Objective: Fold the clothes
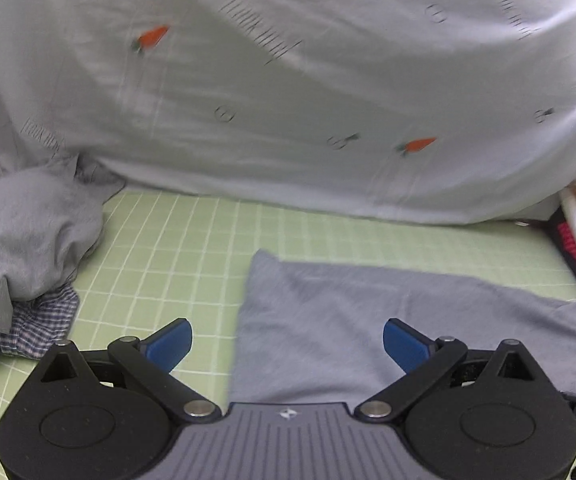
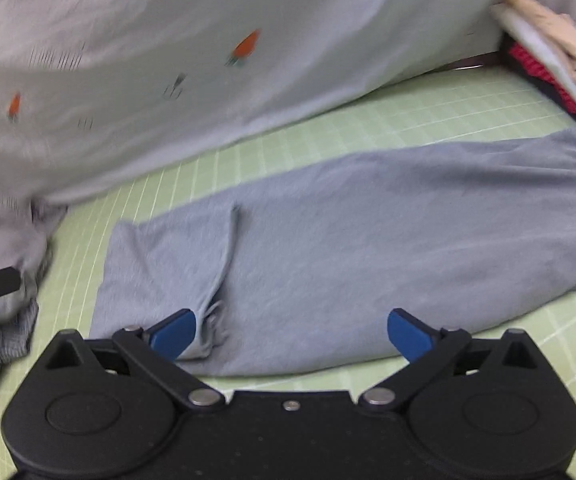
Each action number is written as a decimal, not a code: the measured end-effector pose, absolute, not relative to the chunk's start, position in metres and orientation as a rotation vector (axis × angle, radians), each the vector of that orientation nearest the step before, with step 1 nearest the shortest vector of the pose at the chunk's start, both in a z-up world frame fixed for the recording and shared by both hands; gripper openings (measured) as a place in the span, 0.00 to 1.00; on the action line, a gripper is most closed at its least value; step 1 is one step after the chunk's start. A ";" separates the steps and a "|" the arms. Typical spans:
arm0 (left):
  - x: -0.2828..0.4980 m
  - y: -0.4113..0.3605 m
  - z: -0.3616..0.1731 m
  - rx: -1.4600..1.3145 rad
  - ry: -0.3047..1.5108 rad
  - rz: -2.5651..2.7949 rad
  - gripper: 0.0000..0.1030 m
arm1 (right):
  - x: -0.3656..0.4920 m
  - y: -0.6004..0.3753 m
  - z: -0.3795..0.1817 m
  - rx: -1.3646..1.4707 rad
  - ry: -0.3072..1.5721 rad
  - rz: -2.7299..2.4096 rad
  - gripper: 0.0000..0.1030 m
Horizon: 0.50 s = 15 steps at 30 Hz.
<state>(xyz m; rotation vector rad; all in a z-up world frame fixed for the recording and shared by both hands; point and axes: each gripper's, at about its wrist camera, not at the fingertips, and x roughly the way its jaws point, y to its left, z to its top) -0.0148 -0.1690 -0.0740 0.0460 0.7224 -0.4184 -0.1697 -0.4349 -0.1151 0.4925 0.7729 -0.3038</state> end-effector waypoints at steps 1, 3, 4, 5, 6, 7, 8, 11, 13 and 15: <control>-0.022 -0.176 -0.070 0.040 0.716 -0.424 0.98 | -0.177 -0.443 -0.115 0.510 0.762 -0.307 1.00; -0.035 -0.189 -0.062 0.024 0.703 -0.433 0.98 | -0.193 -0.460 -0.114 0.540 0.748 -0.310 1.00; -0.042 -0.197 -0.058 0.012 0.697 -0.433 0.98 | -0.199 -0.469 -0.114 0.544 0.744 -0.306 1.00; -0.047 -0.204 -0.056 0.000 0.691 -0.429 0.98 | -0.205 -0.478 -0.114 0.542 0.741 -0.306 1.00; -0.051 -0.212 -0.055 -0.015 0.689 -0.422 0.98 | -0.210 -0.487 -0.115 0.539 0.741 -0.309 1.00; -0.055 -0.220 -0.054 -0.031 0.688 -0.413 0.98 | -0.213 -0.497 -0.116 0.535 0.745 -0.315 1.00; -0.059 -0.228 -0.053 -0.047 0.687 -0.405 0.98 | -0.215 -0.509 -0.117 0.534 0.748 -0.316 1.00; -0.071 -0.254 -0.050 -0.090 0.685 -0.377 0.98 | -0.220 -0.545 -0.118 0.523 0.756 -0.315 1.00; -0.078 -0.270 -0.047 -0.096 0.674 -0.366 0.98 | -0.221 -0.568 -0.119 0.471 0.766 -0.341 1.00; -0.087 -0.285 -0.042 -0.085 0.651 -0.374 0.98 | -0.224 -0.594 -0.123 0.436 0.760 -0.377 1.00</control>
